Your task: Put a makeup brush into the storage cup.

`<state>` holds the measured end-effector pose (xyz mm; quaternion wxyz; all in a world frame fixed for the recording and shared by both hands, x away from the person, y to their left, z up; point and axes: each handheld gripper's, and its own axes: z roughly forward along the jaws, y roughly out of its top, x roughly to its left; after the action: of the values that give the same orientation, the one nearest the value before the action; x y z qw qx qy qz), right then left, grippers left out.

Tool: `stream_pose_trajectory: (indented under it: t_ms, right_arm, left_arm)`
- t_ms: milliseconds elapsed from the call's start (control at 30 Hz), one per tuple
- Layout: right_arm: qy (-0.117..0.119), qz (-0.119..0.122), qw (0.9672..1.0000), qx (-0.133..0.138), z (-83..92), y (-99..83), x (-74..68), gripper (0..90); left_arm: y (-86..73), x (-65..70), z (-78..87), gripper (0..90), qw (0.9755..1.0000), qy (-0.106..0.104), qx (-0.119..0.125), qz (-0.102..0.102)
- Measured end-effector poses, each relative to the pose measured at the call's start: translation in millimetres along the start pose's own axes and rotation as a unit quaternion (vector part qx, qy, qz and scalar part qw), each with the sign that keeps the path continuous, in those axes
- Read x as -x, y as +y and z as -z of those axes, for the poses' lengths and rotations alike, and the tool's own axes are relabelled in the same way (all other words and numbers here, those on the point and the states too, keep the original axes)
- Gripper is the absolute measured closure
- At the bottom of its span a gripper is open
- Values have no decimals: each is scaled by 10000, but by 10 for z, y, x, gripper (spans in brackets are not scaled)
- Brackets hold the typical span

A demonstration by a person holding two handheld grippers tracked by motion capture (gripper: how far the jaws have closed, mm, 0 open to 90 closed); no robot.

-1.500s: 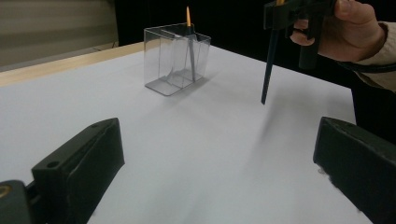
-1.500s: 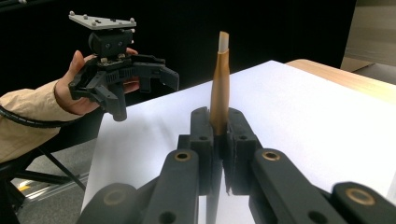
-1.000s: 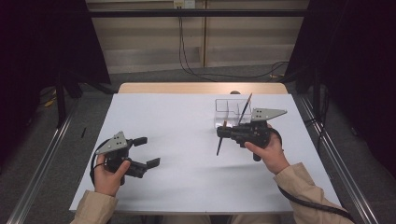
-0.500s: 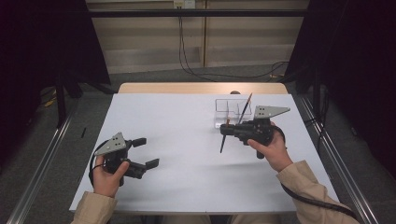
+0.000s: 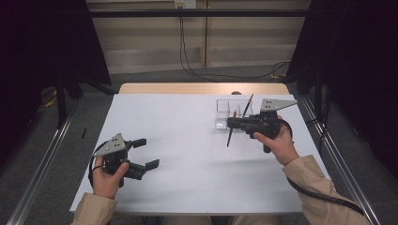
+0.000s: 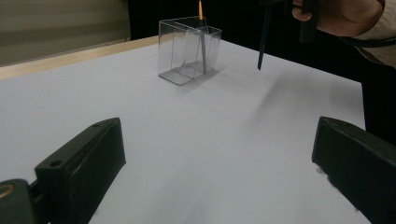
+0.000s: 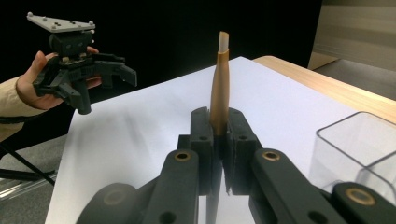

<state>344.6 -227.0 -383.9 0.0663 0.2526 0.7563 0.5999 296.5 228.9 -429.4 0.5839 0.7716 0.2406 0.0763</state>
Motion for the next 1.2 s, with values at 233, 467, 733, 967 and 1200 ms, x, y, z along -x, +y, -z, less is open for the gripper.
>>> stream_pose_trajectory:
  t_ms: [233, 467, 733, 967, 1200]
  right_arm:
    - [-161, -7, 9999, -42, 59, 48, 93, 841]
    - [-301, -45, 9995, 13, 124, 88, 186, 841]
    - [-437, -82, 9989, 154, 190, 118, 258, 841]
    - [-630, -121, 9976, 242, 262, 162, 336, 841]
    - [-745, -133, 9968, 255, 293, 195, 386, 841]
  left_arm:
    - [-7, 8, -17, 23, 10000, -44, -38, -32]
    - [-11, 10, -14, 25, 10000, -17, -14, -28]
    - [-15, 14, -9, 26, 10000, -2, 14, 17]
    - [-12, 16, -5, 26, 10000, 5, 37, 11]
    - [-9, 18, -5, 28, 10000, -2, -19, -27]
